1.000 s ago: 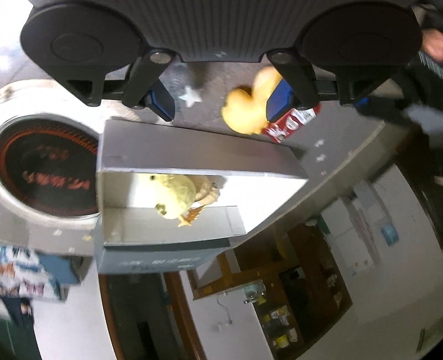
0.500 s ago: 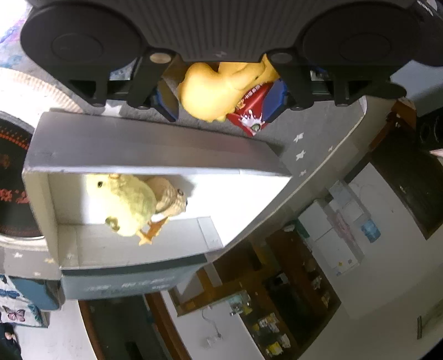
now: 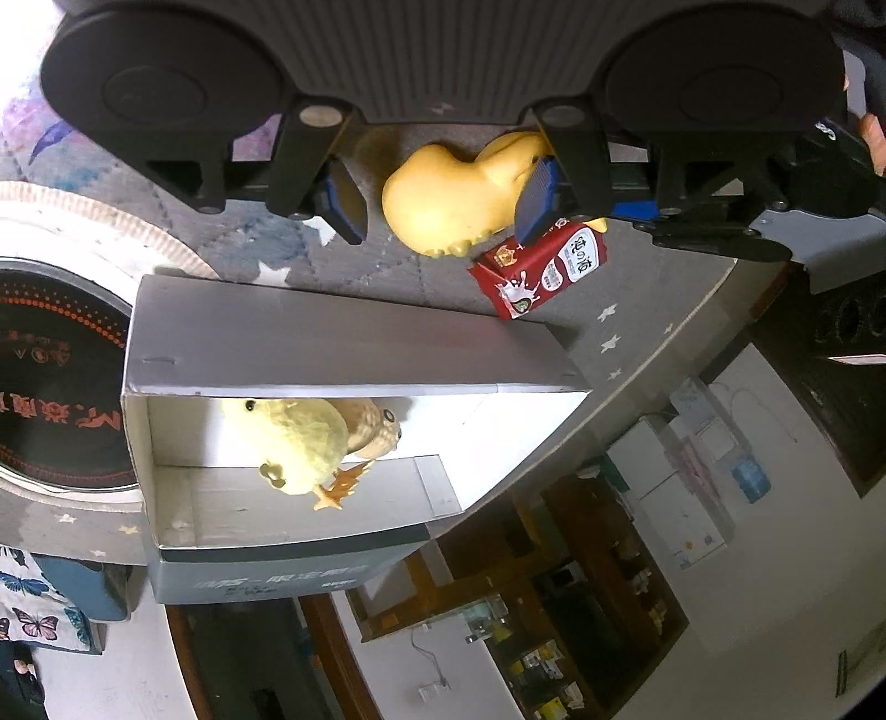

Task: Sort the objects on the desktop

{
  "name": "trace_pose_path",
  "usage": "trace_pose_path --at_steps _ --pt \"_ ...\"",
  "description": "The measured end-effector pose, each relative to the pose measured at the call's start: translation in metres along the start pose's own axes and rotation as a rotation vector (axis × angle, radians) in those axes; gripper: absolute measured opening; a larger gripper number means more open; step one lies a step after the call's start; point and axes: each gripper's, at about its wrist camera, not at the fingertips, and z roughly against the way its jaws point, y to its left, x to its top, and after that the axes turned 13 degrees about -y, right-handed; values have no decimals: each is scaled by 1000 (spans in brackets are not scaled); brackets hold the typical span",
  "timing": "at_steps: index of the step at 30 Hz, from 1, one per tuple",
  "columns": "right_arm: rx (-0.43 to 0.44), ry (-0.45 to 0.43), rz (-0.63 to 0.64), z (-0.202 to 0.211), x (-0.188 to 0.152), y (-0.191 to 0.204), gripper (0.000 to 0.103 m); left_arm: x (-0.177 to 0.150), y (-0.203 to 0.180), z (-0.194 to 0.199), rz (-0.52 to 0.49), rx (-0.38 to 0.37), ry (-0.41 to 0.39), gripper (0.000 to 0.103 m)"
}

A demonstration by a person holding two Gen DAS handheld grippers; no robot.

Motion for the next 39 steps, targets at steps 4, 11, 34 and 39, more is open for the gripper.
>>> trace_pose_path --at_steps 4,11,34,39 --pt "-9 -12 63 6 1 2 61 2 5 0 19 -5 -2 69" --pt "-7 -13 173 17 -4 3 65 5 11 -1 44 -9 -3 65" --pt "22 16 406 -8 -18 22 54 19 19 -6 87 17 -9 60" --pt "13 19 400 -8 -16 17 50 20 17 -9 80 31 -11 60"
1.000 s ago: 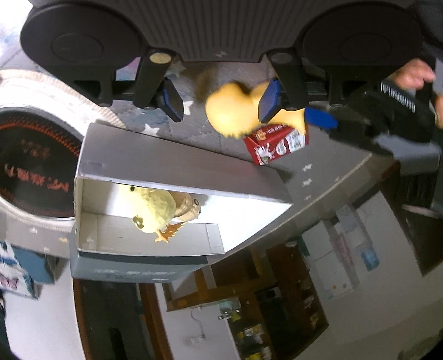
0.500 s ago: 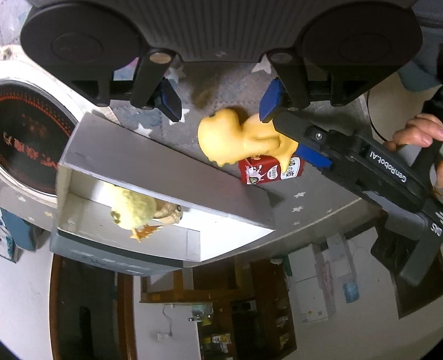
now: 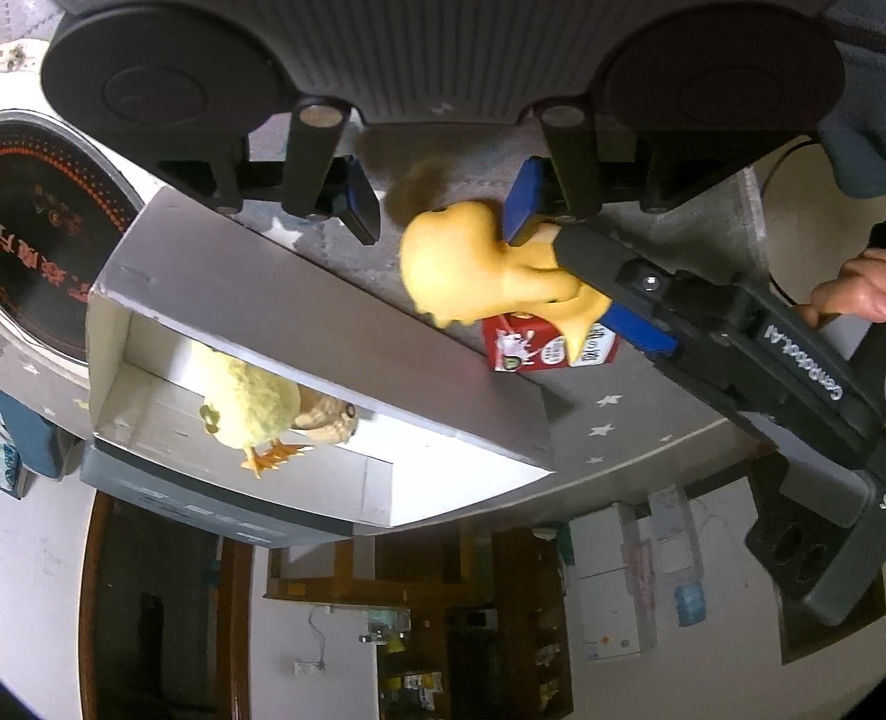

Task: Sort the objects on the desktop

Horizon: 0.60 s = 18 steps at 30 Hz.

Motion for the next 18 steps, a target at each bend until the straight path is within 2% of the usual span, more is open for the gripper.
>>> trace_pose_path --at_steps 10,18 --pt "1 -18 -19 -6 -5 -1 36 2 -4 -3 -9 8 0 60" --pt "-34 -50 -24 16 7 3 36 13 -20 12 -31 -22 -24 60"
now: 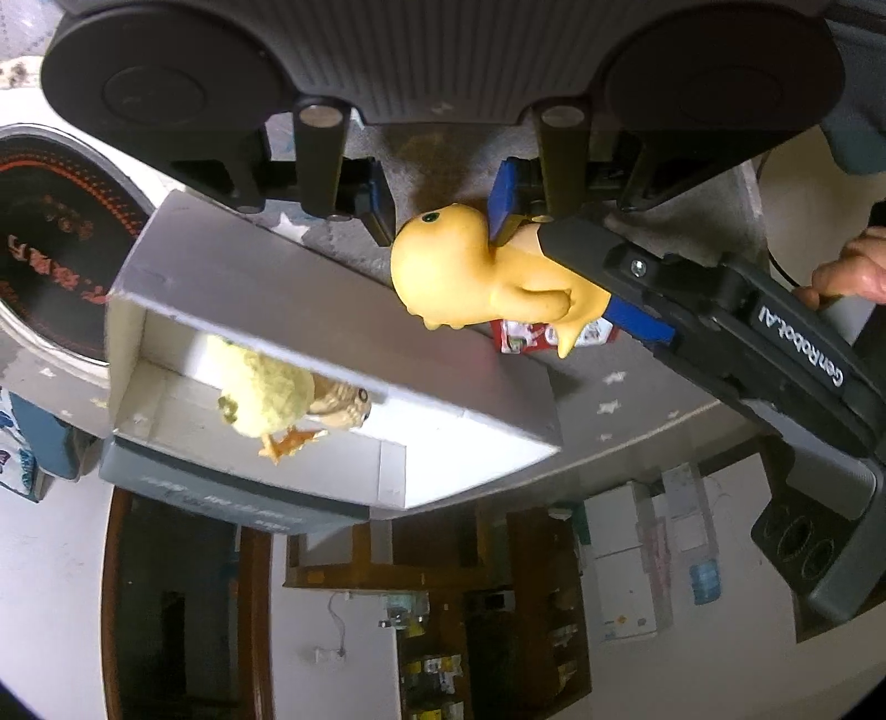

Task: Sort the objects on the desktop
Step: 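Carry the rubber duck into the white box and open the left tool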

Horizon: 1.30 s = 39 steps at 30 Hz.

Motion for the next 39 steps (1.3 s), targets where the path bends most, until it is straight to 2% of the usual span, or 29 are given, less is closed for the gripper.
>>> trace_pose_path --at_steps 8,11,17,22,26,33,39 --pt "-57 -81 31 11 48 -3 36 58 -7 5 -73 7 -88 60" --pt "-72 -67 2 -8 62 -12 36 78 2 -9 -73 24 -73 60" --pt "-93 11 -89 -54 73 -35 36 102 25 -46 -48 44 11 60" --pt "-110 74 -169 -81 73 -54 36 104 45 -77 -10 57 90 60" --pt "-131 126 -179 -94 65 -56 37 102 54 -88 10 65 104 60" --pt "-140 114 -178 -89 60 -56 39 98 55 -86 -10 69 75 60" --pt "-146 54 -182 -63 62 -48 46 94 41 -54 -83 72 1 61"
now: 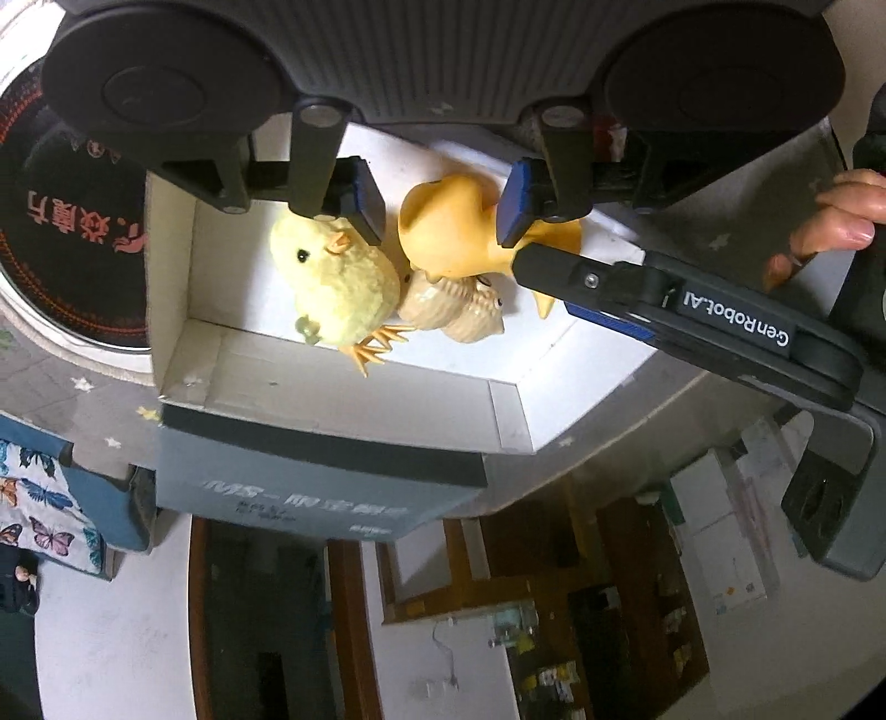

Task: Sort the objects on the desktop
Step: 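Carry the rubber duck into the white box and open the left tool, then lower the left tool onto the red biscuit packet and close it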

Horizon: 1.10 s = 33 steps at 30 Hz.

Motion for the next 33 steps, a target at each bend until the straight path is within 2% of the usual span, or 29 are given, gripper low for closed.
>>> trace_pose_path --at_steps 3,4,9,11,16,21,23,28,33 --pt "7 -41 13 19 -1 6 51 -7 -5 26 -33 6 -45 61" --pt "16 -54 15 26 -2 8 55 -11 -6 35 -40 4 -60 62" --pt "58 -105 46 55 -8 22 62 -38 -16 76 -105 11 -122 69" --pt "72 -110 62 63 -12 28 66 -50 -20 82 -141 33 -125 69" --pt "93 -93 104 67 -25 43 68 -73 -22 75 -168 81 -76 69" --pt "116 -51 116 61 -41 52 69 -84 -13 71 -138 103 -53 69" --pt "125 -37 133 60 -47 55 73 -87 -9 72 -118 117 -51 69" --pt "130 -33 188 53 -56 65 73 -95 2 85 -31 144 -64 69" --pt "183 -28 115 40 -55 58 73 -104 10 92 13 137 -50 69"
